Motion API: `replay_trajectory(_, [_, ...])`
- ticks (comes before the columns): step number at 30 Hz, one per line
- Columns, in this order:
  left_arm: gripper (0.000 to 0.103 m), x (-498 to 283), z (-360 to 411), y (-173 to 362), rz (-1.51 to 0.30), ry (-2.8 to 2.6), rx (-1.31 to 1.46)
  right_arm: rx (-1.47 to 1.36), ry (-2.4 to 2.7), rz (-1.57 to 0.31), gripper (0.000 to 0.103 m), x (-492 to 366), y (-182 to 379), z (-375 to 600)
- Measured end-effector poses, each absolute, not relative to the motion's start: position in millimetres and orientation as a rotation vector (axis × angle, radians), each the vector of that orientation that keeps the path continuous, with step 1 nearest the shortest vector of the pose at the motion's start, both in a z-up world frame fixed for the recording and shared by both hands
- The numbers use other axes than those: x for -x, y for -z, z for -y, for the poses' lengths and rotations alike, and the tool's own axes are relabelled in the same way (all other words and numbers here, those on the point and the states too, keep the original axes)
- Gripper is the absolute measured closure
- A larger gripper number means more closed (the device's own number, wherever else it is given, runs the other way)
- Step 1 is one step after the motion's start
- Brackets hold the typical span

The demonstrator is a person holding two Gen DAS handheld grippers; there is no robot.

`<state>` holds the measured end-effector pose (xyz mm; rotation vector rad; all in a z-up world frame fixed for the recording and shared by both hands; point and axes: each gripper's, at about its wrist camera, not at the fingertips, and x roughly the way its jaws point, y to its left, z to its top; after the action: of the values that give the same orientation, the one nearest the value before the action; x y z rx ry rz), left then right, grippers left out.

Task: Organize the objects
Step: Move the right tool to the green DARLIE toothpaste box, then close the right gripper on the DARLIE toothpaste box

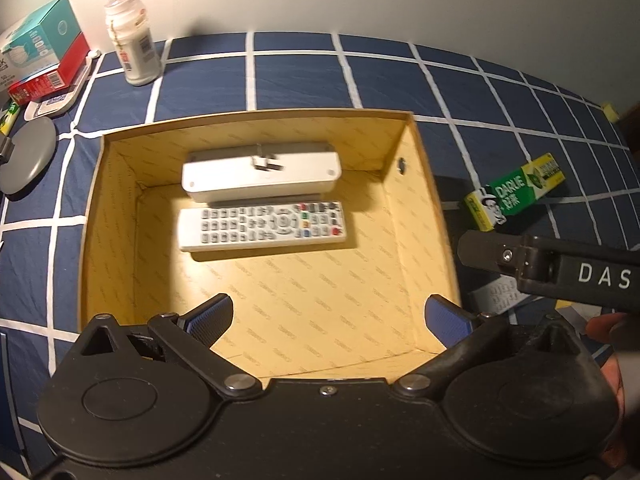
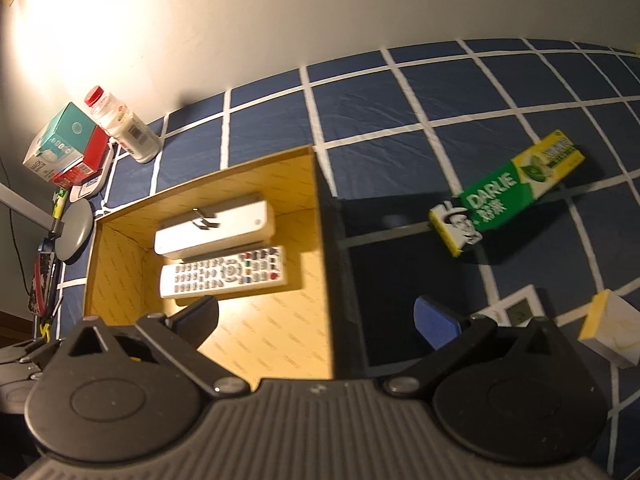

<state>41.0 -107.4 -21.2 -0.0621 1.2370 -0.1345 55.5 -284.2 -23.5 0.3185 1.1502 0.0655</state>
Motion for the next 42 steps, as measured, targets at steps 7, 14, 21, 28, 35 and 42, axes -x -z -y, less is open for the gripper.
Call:
replay_trajectory(7, [0.0,-38,153,18,-1.221,0.118,0.04,-0.324,-0.054,-1.133,0.0,-45,20,334])
replay_trajectory(14, [0.0,-40,214,21,-1.223,0.086,0.038,-0.32,-0.066,-1.13,0.0,-45,19,404])
replay_trajectory(21, [0.0,-47,265,28,-1.225,0.016,0.069,-0.275,-0.084,-1.145,0.0,-54,20,473])
replay_trajectory(28, [0.0,-58,302,38,-1.238,-0.065,0.079,-0.25,-0.096,-1.162,0.0,-66,28,532])
replay_trajectory(35, [0.0,-67,323,52,-1.253,-0.113,0.102,-0.221,-0.123,-1.197,0.0,-80,43,567])
replay_trajectory(42, [0.0,-82,335,62,-1.269,-0.148,0.139,-0.174,-0.169,-1.233,0.0,-106,54,582])
